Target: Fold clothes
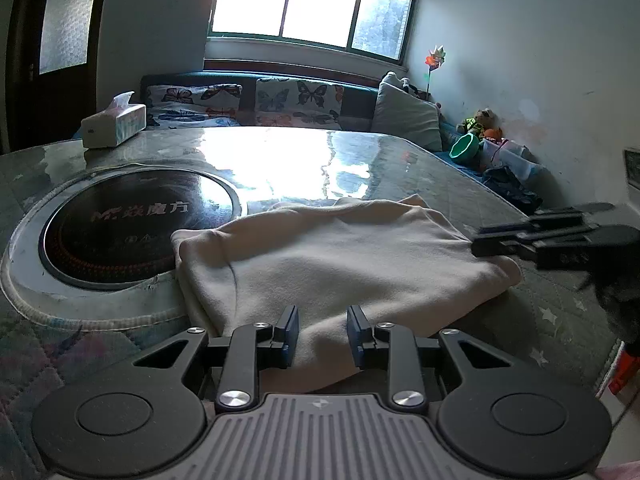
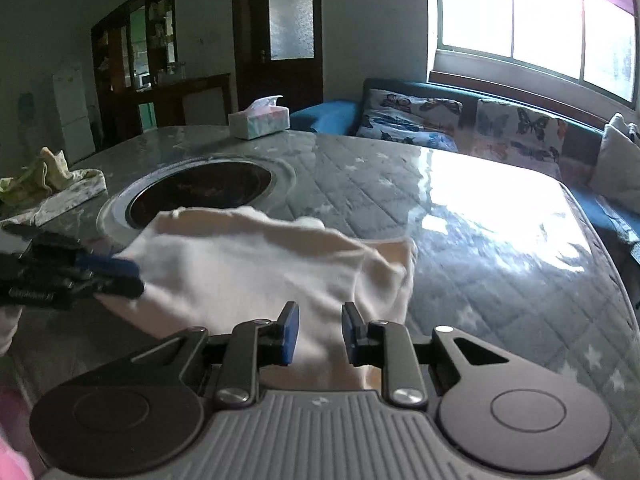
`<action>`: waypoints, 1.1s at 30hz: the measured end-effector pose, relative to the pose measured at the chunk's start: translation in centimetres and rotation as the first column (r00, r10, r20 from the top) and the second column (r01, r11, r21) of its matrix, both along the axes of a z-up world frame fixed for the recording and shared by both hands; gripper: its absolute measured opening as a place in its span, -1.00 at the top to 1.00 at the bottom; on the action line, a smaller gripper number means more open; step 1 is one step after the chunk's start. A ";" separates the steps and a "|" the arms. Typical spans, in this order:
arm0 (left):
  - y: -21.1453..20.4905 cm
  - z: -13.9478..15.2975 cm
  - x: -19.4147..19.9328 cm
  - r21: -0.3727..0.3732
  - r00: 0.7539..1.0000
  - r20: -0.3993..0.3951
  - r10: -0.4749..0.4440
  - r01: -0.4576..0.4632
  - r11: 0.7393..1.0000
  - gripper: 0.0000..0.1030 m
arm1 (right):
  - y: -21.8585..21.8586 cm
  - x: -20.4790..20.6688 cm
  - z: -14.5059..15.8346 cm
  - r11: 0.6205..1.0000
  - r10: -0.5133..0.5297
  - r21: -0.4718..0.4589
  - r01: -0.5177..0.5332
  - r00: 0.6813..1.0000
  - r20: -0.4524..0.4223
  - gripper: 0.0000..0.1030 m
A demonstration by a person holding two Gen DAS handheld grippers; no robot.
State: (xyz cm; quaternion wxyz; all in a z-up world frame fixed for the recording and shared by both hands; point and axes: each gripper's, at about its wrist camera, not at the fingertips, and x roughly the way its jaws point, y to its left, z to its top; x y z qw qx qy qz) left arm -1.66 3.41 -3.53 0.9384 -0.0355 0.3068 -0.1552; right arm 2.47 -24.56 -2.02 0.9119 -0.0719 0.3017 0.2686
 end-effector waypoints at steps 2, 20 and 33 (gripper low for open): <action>0.0 0.0 0.0 0.001 1.000 0.001 -0.001 0.001 1.000 0.41 | 0.3 0.9 -0.5 1.000 -0.003 -0.001 0.003 1.000 -0.012 0.58; 0.2 0.0 0.0 -0.015 1.000 -0.010 0.001 -0.002 1.000 0.41 | 1.9 6.4 -1.4 0.998 -0.001 -0.059 -0.001 1.000 -0.029 0.58; 0.4 0.0 0.2 -0.024 1.000 -0.016 0.001 -0.001 1.000 0.41 | 4.4 8.5 -0.4 0.997 0.049 -0.054 -0.051 0.998 -0.027 0.59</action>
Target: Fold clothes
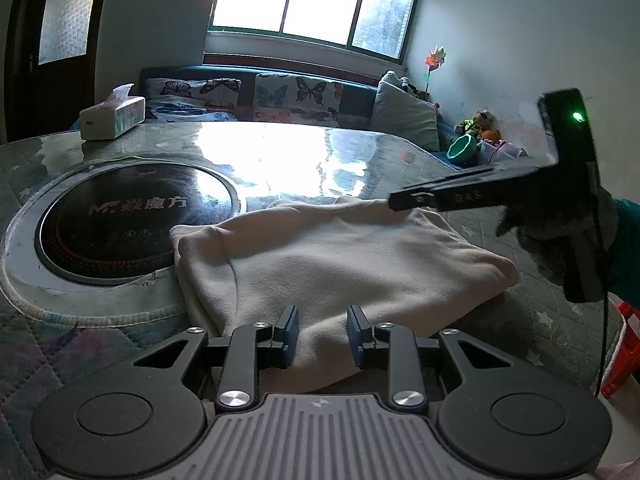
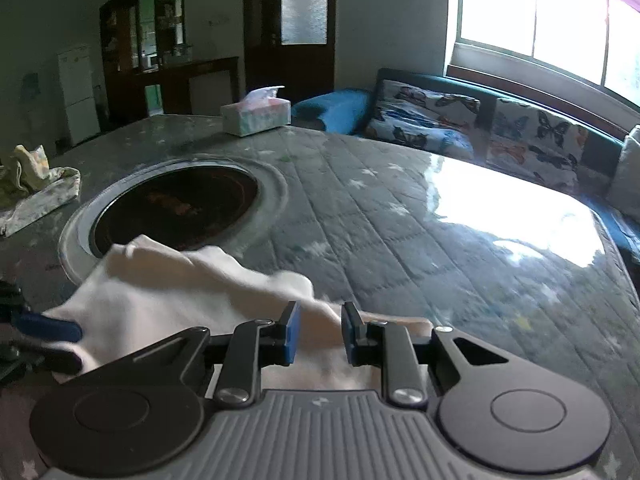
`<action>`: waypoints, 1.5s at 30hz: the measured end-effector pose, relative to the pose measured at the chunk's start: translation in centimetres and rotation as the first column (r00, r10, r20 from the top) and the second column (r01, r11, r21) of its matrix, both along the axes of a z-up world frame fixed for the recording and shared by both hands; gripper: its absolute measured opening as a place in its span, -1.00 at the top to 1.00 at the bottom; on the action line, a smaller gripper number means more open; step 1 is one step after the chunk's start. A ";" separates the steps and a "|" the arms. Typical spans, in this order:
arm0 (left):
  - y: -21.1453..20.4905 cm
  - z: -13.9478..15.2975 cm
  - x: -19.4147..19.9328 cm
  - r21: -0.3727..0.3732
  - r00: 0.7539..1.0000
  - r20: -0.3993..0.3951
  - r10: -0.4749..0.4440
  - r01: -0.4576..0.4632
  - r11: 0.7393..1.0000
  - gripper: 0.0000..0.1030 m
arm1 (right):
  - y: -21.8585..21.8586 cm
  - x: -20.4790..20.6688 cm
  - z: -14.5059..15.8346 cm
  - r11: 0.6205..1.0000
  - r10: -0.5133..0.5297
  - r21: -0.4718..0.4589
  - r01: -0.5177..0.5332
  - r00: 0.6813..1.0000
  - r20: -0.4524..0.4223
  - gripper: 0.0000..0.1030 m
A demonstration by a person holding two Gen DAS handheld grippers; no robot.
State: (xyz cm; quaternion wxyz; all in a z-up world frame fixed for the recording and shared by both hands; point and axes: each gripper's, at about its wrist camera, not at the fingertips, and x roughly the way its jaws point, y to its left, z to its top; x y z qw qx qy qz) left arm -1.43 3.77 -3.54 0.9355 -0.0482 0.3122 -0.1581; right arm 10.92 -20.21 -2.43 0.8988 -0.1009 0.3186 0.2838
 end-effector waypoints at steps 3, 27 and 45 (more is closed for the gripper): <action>0.0 0.0 0.0 -0.002 1.000 0.001 -0.001 0.001 1.000 0.41 | 1.1 1.0 -0.7 1.000 -0.004 -0.019 0.003 1.000 -0.017 0.59; -0.1 1.4 0.7 0.000 0.999 -0.033 0.039 -0.039 0.999 -0.04 | 0.8 -5.5 1.3 0.998 0.068 0.000 -0.068 0.998 0.014 0.34; 0.3 2.7 -0.3 0.033 0.995 0.021 0.093 -0.093 0.995 -0.63 | -0.1 -10.8 1.1 0.997 0.045 0.058 -0.046 0.999 0.028 -0.34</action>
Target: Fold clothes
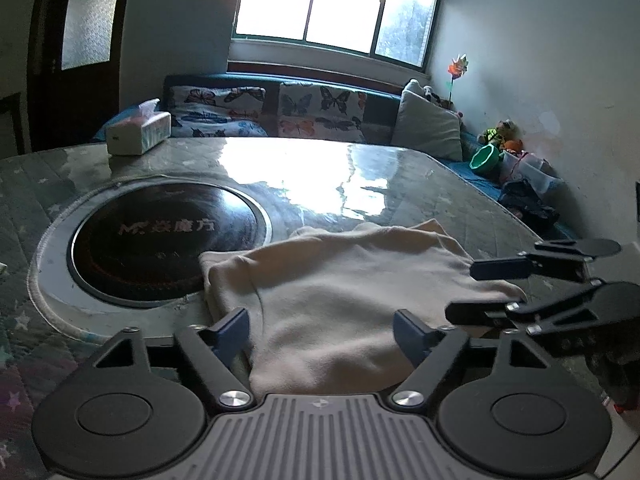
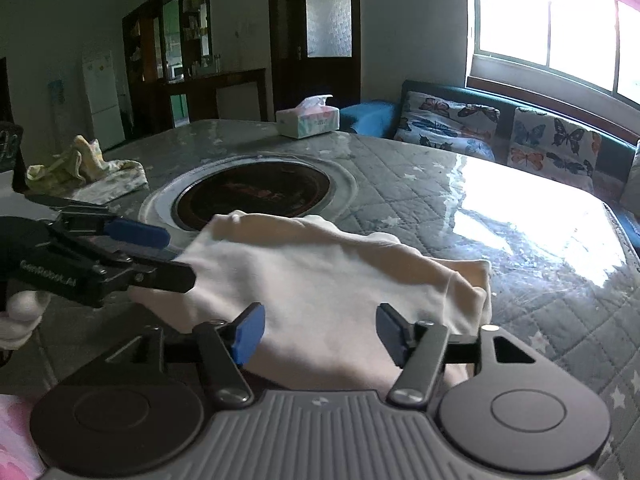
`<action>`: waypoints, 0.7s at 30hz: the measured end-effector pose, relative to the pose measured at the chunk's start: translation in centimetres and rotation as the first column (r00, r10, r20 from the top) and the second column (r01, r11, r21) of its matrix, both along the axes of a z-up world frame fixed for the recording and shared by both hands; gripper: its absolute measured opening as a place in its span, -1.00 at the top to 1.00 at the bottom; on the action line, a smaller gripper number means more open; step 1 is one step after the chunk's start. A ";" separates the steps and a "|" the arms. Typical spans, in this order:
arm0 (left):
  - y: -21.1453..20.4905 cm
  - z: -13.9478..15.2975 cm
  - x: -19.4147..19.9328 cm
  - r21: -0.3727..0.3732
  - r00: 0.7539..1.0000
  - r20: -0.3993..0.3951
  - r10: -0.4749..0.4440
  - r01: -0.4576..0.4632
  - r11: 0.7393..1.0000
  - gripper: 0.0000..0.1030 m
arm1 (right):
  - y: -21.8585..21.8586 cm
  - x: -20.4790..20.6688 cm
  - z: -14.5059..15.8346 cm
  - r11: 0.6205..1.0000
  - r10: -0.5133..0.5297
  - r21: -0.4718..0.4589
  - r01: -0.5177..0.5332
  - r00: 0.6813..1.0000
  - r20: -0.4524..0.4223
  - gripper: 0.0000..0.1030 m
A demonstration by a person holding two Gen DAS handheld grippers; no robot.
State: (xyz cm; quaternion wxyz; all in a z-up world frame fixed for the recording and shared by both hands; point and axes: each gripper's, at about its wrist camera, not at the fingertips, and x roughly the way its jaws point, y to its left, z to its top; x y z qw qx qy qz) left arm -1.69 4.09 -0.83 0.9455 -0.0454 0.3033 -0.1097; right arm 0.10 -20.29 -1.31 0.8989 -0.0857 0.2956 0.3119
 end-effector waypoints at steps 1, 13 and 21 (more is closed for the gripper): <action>0.0 0.1 -0.1 0.003 1.000 0.003 0.002 -0.002 1.000 -0.64 | 0.1 -0.3 0.0 1.000 -0.001 -0.001 0.001 1.000 0.007 -0.37; 0.1 0.7 -1.5 0.013 0.998 0.058 0.027 -0.028 1.000 -0.99 | 0.0 -3.2 0.5 1.000 -0.025 0.006 0.025 0.998 0.054 -0.83; 0.5 1.5 -2.9 -0.021 0.994 0.100 0.040 -0.038 0.999 -1.00 | -0.5 -5.6 1.1 0.997 -0.050 0.066 0.044 0.993 0.104 -1.00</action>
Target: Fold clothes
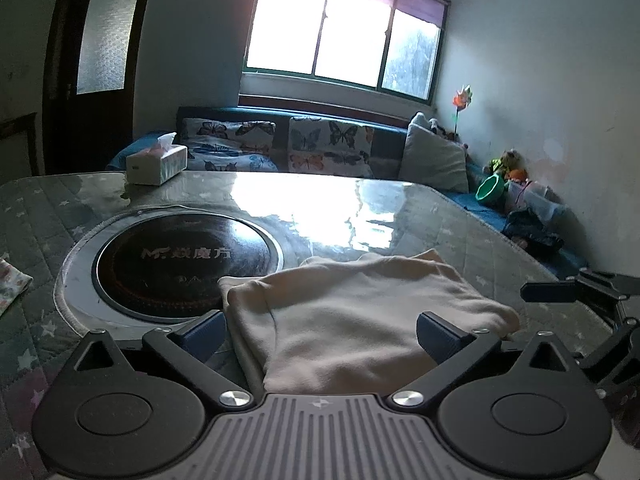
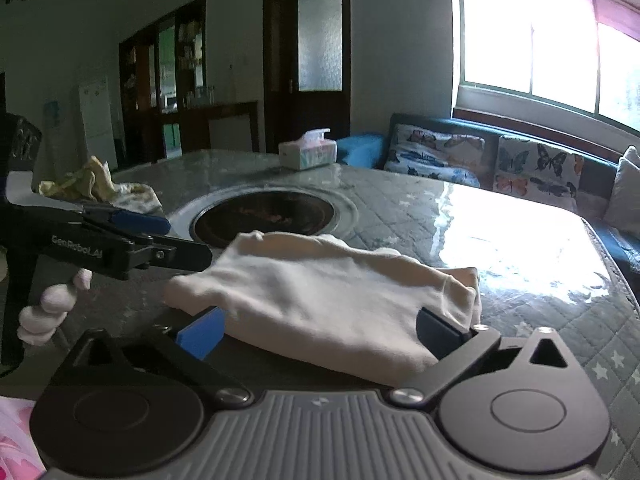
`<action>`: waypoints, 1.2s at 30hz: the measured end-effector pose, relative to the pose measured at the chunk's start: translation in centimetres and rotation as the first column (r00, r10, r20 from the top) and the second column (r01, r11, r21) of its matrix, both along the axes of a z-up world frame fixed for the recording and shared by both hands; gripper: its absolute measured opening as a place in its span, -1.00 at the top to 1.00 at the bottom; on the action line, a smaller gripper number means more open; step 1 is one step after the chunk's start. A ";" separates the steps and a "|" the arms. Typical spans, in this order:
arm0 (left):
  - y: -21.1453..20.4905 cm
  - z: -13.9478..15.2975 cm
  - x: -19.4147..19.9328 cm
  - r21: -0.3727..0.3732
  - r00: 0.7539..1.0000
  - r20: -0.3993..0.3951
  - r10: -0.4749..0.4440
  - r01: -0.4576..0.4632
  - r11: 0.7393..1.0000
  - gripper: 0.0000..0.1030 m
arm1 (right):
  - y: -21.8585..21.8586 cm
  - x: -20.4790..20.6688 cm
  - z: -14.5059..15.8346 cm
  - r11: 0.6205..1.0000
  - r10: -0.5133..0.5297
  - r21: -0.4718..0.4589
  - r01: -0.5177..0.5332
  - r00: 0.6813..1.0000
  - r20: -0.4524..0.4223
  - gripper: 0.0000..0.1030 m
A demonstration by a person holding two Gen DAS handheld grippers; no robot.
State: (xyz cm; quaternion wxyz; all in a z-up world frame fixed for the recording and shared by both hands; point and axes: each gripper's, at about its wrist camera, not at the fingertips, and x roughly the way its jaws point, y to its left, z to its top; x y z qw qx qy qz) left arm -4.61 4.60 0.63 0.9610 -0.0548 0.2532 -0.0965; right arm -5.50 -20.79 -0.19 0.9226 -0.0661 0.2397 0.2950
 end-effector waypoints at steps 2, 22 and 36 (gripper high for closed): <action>0.0 0.1 -0.1 0.001 1.000 -0.004 0.003 -0.003 1.000 -1.00 | -0.2 -0.3 0.2 1.000 0.001 0.026 -0.001 1.000 0.013 -1.00; 1.3 -0.1 -2.2 0.016 0.986 -0.055 0.160 -0.160 0.987 -1.00 | 1.5 -0.3 -0.8 0.997 0.075 0.028 -0.073 0.995 -0.066 -1.00; 2.0 -1.1 -0.9 -0.007 0.978 -0.099 0.183 -0.185 0.983 -1.00 | 1.1 1.9 -1.6 0.998 -0.054 -0.021 0.053 0.995 -0.087 -1.00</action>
